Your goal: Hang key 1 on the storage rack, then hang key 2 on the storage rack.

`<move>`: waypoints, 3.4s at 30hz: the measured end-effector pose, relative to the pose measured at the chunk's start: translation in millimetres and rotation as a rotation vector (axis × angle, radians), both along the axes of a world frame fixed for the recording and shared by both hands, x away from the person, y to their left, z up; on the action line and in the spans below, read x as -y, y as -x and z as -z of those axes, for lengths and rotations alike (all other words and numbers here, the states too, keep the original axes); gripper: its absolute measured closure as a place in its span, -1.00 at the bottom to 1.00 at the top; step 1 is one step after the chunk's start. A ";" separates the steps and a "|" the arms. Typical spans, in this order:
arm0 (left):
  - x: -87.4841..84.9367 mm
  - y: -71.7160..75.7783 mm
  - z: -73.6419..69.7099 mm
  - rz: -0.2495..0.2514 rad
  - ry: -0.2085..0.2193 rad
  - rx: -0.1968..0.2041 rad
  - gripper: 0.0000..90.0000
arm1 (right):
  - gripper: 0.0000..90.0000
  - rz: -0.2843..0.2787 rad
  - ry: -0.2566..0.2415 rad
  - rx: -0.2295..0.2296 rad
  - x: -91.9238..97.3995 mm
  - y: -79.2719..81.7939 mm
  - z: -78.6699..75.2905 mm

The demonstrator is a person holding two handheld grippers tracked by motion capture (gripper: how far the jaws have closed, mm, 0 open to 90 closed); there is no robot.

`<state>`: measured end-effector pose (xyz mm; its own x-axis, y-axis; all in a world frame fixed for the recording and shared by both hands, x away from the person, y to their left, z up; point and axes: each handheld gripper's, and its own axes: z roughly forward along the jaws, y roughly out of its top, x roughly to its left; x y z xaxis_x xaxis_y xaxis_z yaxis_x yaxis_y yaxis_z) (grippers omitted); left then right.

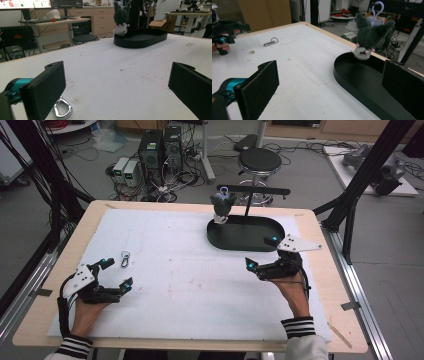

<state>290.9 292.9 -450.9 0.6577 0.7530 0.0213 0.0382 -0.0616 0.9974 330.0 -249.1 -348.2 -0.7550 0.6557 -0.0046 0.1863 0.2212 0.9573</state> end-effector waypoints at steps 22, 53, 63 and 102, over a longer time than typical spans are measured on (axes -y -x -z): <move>-13.3 0.0 -9.7 -0.051 -0.014 -0.017 -0.96 | -0.98 -0.001 -0.011 0.004 3.4 -2.4 0.1; -35.1 -68.2 -78.3 -0.157 -0.276 -0.277 -0.96 | -0.98 -0.027 -0.028 0.026 2.2 -4.7 0.8; -32.2 -93.0 -78.1 -0.158 -0.328 -0.393 -0.96 | -0.98 -0.036 -0.042 0.030 3.8 -5.7 1.5; -19.2 -135.8 -46.8 -0.199 -0.406 -0.683 -0.65 | -0.98 -0.082 -0.054 0.037 0.9 -1.6 0.4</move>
